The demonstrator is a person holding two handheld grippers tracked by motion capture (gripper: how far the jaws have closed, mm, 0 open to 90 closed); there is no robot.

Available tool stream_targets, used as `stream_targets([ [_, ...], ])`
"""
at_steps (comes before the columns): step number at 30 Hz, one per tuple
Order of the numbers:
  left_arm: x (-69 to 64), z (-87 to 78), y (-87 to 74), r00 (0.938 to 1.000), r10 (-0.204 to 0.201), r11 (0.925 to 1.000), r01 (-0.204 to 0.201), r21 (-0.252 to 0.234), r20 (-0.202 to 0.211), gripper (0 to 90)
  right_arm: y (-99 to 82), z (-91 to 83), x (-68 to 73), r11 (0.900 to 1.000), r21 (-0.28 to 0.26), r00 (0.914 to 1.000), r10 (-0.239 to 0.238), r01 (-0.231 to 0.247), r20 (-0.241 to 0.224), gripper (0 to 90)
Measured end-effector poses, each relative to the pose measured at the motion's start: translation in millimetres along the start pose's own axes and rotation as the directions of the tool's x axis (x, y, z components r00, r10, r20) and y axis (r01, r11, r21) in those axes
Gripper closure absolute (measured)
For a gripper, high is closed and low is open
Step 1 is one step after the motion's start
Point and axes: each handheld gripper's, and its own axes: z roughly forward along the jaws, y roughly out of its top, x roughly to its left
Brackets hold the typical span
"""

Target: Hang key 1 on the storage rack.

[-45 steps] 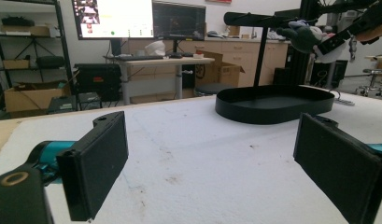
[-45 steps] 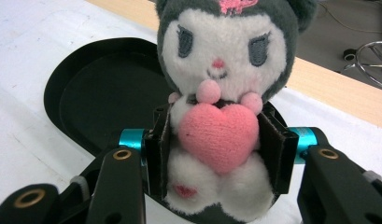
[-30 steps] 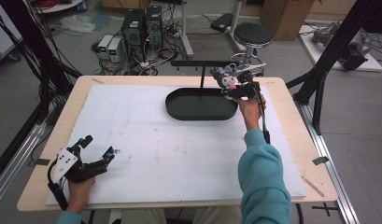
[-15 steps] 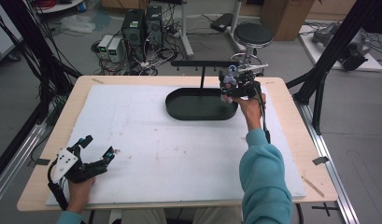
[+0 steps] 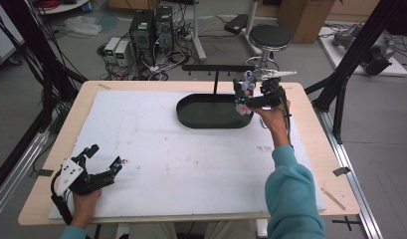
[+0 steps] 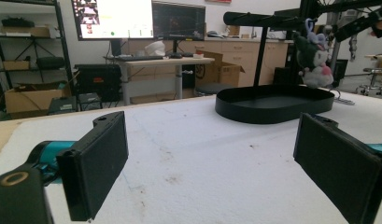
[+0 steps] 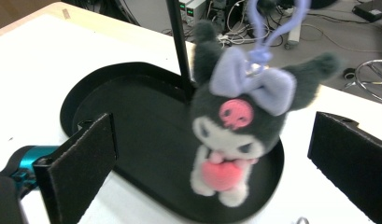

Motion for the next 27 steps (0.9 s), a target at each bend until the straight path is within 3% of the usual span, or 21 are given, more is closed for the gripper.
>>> stream_targets([
  [5, -0.6, -0.4, -0.1, 1.0000, 0.005, 1.0000, -0.005, 0.000, 0.002, 10.5, -18.9, -29.6, 5.2, 0.9980, -0.063, 0.9980, -0.013, 0.009, -0.062, 0.8],
  [10, -0.3, -0.5, -0.1, 1.0000, 0.003, 1.0000, -0.003, -0.001, 0.003, 10.5, -35.4, -54.7, 10.4, 0.9871, -0.154, 0.9932, -0.058, 0.042, -0.101, 0.8],
  [17, 0.3, 0.0, 0.0, 1.0000, -0.004, 1.0000, 0.004, 0.001, 0.000, 10.5, -58.2, -75.7, 13.7, 0.9641, -0.258, 0.9936, -0.085, 0.064, -0.074, 0.8],
  [21, -0.2, -0.3, -0.1, 1.0000, -0.001, 1.0000, 0.001, -0.003, 0.000, 10.5, -72.0, -85.3, 14.6, 0.9529, -0.299, 0.9966, -0.069, 0.053, -0.046, 0.8],
  [27, -0.5, -0.7, -0.3, 1.0000, 0.001, 1.0000, -0.001, -0.009, 0.000, 10.5, -91.2, -103.6, 18.0, 0.9219, -0.384, 0.9969, -0.071, 0.052, -0.035, 0.8],
])
